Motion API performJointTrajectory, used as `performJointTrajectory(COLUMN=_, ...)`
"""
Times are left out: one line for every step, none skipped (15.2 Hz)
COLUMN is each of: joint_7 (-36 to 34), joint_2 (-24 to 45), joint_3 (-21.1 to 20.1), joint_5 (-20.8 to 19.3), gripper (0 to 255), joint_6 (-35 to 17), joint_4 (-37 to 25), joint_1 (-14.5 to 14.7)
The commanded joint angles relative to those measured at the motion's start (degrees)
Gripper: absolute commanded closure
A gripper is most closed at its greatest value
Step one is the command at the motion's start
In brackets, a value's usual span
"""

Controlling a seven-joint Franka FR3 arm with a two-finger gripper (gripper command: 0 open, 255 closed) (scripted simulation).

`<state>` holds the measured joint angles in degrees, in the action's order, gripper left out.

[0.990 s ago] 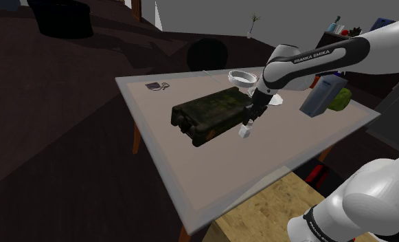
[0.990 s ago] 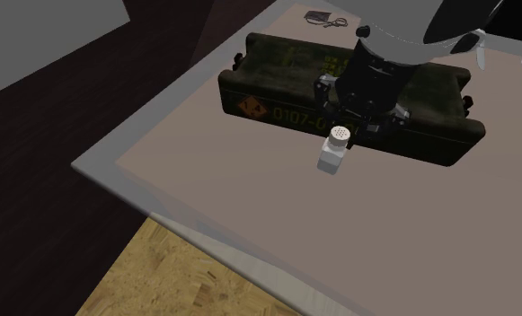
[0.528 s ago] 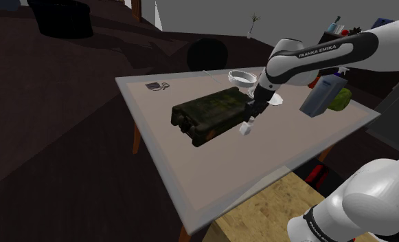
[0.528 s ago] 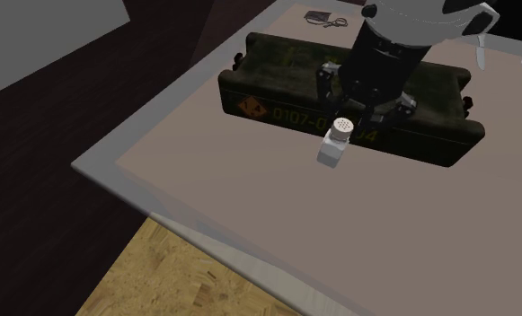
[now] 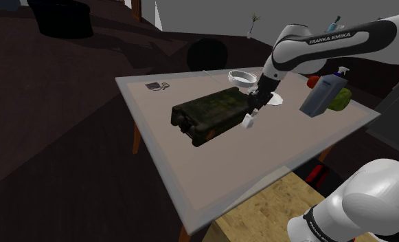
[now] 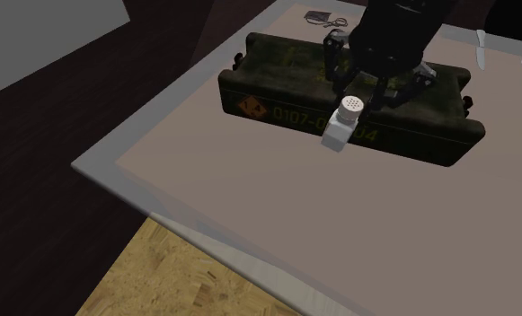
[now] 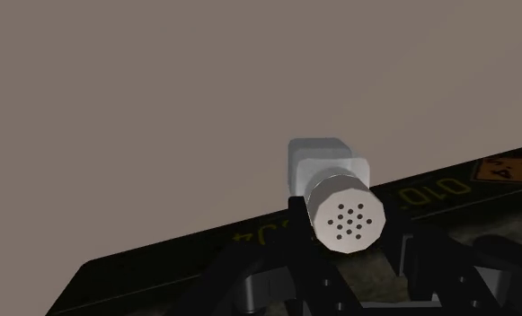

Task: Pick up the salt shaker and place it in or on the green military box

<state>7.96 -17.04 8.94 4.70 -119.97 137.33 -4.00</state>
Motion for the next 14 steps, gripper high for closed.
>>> performJointTrajectory(joint_7=-0.3, joint_2=-0.8, joint_3=-0.1, joint_5=-0.2, gripper=255, joint_6=1.6, joint_4=-0.8, joint_1=0.0)
performJointTrajectory(joint_7=-0.4, joint_2=-1.1, joint_3=-0.2, joint_5=-0.2, gripper=255, joint_6=2.5, joint_4=-1.3, joint_1=0.0)
performJointTrajectory(joint_7=-0.6, joint_2=-1.4, joint_3=-0.2, joint_5=-0.3, gripper=255, joint_6=3.3, joint_4=-1.9, joint_1=-0.1)
performJointTrajectory(joint_7=-0.7, joint_2=-1.6, joint_3=-0.2, joint_5=-0.4, gripper=255, joint_6=4.1, joint_4=-2.5, joint_1=-0.1)
performJointTrajectory(joint_7=-0.8, joint_2=-1.9, joint_3=-0.2, joint_5=-0.4, gripper=255, joint_6=4.9, joint_4=-3.0, joint_1=-0.1)
performJointTrajectory(joint_7=-0.9, joint_2=-2.1, joint_3=-0.3, joint_5=-0.5, gripper=255, joint_6=5.7, joint_4=-3.6, joint_1=-0.1)
performJointTrajectory(joint_7=-1.0, joint_2=-2.3, joint_3=-0.3, joint_5=-0.5, gripper=255, joint_6=6.4, joint_4=-4.2, joint_1=-0.1)
performJointTrajectory(joint_7=-1.1, joint_2=-2.5, joint_3=-0.3, joint_5=-0.6, gripper=255, joint_6=7.2, joint_4=-4.8, joint_1=-0.1)
performJointTrajectory(joint_7=-1.2, joint_2=-2.7, joint_3=-0.4, joint_5=-0.6, gripper=255, joint_6=8.0, joint_4=-5.4, joint_1=-0.1)
performJointTrajectory(joint_7=-1.3, joint_2=-2.8, joint_3=-0.4, joint_5=-0.6, gripper=255, joint_6=8.8, joint_4=-6.0, joint_1=-0.1)
performJointTrajectory(joint_7=-1.4, joint_2=-3.0, joint_3=-0.4, joint_5=-0.7, gripper=255, joint_6=9.6, joint_4=-6.7, joint_1=-0.1)
performJointTrajectory(joint_7=-1.5, joint_2=-3.1, joint_3=-0.4, joint_5=-0.7, gripper=255, joint_6=10.4, joint_4=-7.3, joint_1=-0.1)
performJointTrajectory(joint_7=-1.6, joint_2=-3.2, joint_3=-0.5, joint_5=-0.7, gripper=255, joint_6=11.2, joint_4=-8.0, joint_1=-0.1)
performJointTrajectory(joint_7=-1.6, joint_2=-3.4, joint_3=-0.5, joint_5=-0.8, gripper=255, joint_6=11.9, joint_4=-8.7, joint_1=-0.1)
